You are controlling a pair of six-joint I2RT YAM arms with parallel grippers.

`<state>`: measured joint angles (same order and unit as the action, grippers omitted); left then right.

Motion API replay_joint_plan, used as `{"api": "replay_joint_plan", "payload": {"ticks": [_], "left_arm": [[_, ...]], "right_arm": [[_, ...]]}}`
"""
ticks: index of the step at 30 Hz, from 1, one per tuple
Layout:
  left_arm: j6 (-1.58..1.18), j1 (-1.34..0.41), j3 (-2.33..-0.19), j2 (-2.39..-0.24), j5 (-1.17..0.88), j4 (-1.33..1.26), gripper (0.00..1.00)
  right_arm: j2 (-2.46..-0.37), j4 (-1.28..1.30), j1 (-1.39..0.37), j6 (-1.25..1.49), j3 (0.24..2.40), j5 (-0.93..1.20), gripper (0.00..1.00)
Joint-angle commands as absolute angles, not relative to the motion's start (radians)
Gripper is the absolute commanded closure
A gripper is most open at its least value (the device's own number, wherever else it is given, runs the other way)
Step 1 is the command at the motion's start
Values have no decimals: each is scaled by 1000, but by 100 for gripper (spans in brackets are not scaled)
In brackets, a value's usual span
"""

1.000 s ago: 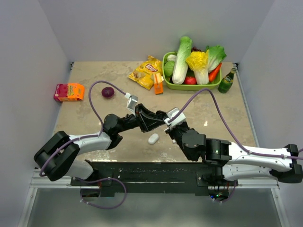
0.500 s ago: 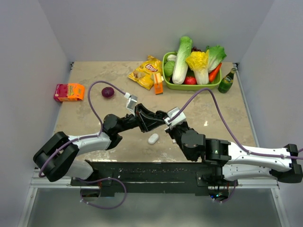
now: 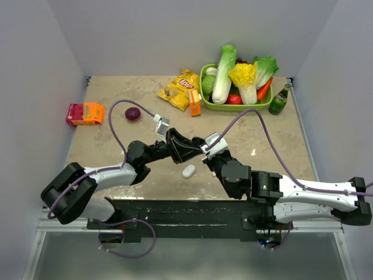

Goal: Insert the wireless bluetooth earbuds into the charging case
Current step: Place the earbud in the charging case.

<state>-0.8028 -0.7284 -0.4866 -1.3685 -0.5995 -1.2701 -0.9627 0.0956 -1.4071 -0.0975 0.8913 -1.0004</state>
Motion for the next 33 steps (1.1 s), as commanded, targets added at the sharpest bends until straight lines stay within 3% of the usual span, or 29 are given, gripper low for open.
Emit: {"api": "replay_joint_plan", "payload": {"ticks": [1, 25, 33], "left_arm": [[-824, -726, -495, -1347, -601, -1896, 100], [-812, -730, -517, -1348, -603, -1896, 100], [-808, -730, -522, -1341, -603, -1896, 100]], "right_arm": [[-974, 61, -1411, -92, 890, -1029, 100], [-979, 124, -1410, -72, 890, -933, 100], [-963, 135, -1410, -46, 884, -936, 74]]}}
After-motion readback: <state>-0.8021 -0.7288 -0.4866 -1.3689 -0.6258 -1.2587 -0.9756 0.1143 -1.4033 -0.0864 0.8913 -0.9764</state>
